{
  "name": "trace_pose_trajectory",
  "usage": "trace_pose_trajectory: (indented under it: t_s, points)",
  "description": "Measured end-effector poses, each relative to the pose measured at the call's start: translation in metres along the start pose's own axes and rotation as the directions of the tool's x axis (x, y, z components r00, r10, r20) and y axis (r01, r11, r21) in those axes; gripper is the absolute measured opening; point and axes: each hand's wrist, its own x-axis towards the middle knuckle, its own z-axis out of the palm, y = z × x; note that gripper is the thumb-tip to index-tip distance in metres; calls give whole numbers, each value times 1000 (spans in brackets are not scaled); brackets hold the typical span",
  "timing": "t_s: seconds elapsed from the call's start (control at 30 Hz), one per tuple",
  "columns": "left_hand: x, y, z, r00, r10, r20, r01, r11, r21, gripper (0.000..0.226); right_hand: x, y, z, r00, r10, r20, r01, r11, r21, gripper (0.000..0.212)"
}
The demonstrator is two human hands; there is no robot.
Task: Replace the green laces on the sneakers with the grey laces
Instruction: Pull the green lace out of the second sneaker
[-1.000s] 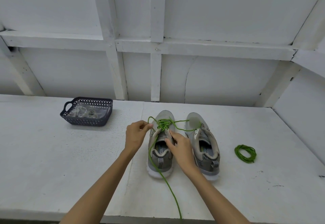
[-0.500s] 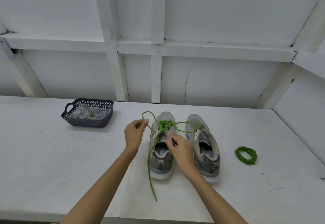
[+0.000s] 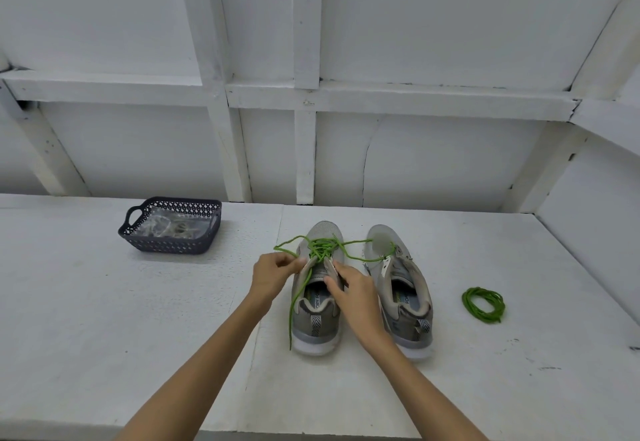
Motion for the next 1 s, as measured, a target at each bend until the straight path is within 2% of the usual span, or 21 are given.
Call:
trace_pose_trajectory:
  t_s: [0.07,0.1,0.13,0.17,0.2,0.27,0.33,0.37,0.47,0.5,0.57,0.67,0.7,0.77,0.83,0.9,1.0]
  points:
    - [1,3,0,979,24,-201,-38,997,-67,26,0,0,0,1000,1,0,-1,1000,6,42]
    - [3,5,-1,947,-1,-320,-38,993,-115,26,0,0,0,1000,-2,1,2,1000,6,42]
    - [5,6,-3,914,-37,-403,-32,986,-161,25,0,0,0,1000,-4,0,4,1000,5,41]
    - [6,7,-3,904,-64,-424,-20,981,-192,25,0,1,0,1000,-7,-4,7,1000,5,41]
    - [6,7,-2,922,-81,-379,3,979,-202,25,-1,1,0,1000,-7,-6,7,1000,6,41]
    - [4,2,0,981,-102,-164,75,984,-162,27,0,1,0,1000,-8,-10,8,1000,9,40]
    - [0,-2,3,996,-87,21,89,990,-108,26,0,1,0,1000,-9,-9,9,1000,12,40]
    - [0,-3,3,998,-58,8,59,993,-105,22,0,1,0,1000,-11,-9,11,1000,14,40]
    - [3,2,2,960,-43,-277,-9,983,-182,14,0,1,1,1000,-11,-10,11,1000,11,39]
    - [5,2,1,943,-57,-329,-13,978,-209,13,0,1,1,1000,-10,-12,10,1000,12,40]
    - [9,1,1,960,-81,-267,29,980,-195,21,0,2,1,1000,-14,-14,15,1000,13,40]
    - [5,-6,6,996,-92,9,93,992,-83,37,0,2,1,1000,-13,-6,13,1000,12,41]
    - [5,-7,7,998,-63,-3,63,994,-85,35,0,3,1,1000,-14,-5,14,1000,17,41]
    - [4,-2,6,977,-44,-208,12,988,-156,23,1,4,2,1000,-15,-6,15,1000,25,41]
    - [7,3,0,909,-118,-399,-6,955,-296,15,1,5,2,1000,-15,-6,15,1000,25,42]
    - [12,4,-6,886,-172,-431,10,935,-353,16,2,7,2,1000,-2,1,2,999,36,42]
    - [13,-1,-9,928,-202,-313,89,936,-340,14,9,8,0,997,57,46,-61,994,85,43]
